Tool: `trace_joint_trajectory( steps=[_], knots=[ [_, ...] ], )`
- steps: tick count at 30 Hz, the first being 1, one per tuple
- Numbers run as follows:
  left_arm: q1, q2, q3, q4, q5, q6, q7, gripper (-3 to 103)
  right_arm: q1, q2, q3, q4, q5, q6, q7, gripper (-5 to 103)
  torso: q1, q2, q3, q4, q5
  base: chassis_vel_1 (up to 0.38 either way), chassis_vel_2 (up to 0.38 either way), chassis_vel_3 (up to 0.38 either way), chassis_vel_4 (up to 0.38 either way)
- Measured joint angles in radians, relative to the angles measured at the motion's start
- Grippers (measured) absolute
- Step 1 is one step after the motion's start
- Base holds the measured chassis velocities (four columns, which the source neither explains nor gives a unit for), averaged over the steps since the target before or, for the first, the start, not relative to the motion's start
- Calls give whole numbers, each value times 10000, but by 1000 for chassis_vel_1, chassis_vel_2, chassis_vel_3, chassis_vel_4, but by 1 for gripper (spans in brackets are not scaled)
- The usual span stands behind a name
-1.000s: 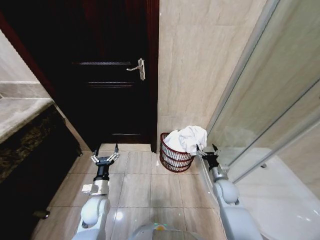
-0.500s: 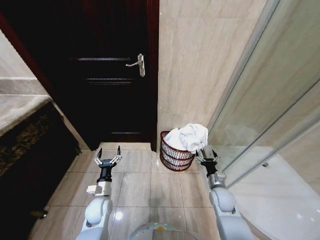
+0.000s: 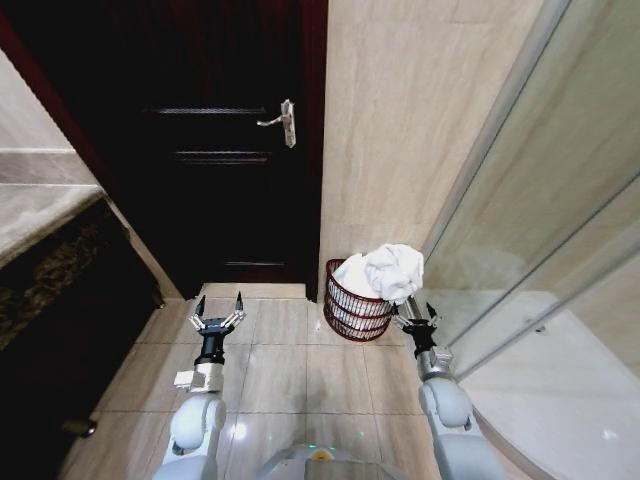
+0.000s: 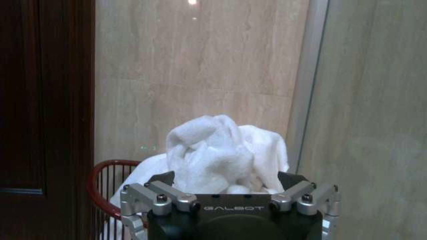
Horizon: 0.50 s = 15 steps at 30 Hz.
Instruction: Discard the used towel into the hamper.
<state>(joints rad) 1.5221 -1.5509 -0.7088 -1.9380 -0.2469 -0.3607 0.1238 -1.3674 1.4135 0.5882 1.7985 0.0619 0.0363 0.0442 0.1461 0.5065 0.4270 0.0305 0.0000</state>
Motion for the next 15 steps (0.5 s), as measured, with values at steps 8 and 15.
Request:
trace_joint_trajectory(
  steps=[8,15],
  knots=[
    [293,-39,-110,-142,-31,-78,15,100,28,83,-119,12,-137,-1,-13,100,-174,-458,-283,1,0,64,78,-80,-78],
    [403,-18,-158,-194,-67,-117,6,100,31,136,-192,43,-289,-11,-31,100,-262,-723,-465,0,0,99,90,-103,-97]
  ],
)
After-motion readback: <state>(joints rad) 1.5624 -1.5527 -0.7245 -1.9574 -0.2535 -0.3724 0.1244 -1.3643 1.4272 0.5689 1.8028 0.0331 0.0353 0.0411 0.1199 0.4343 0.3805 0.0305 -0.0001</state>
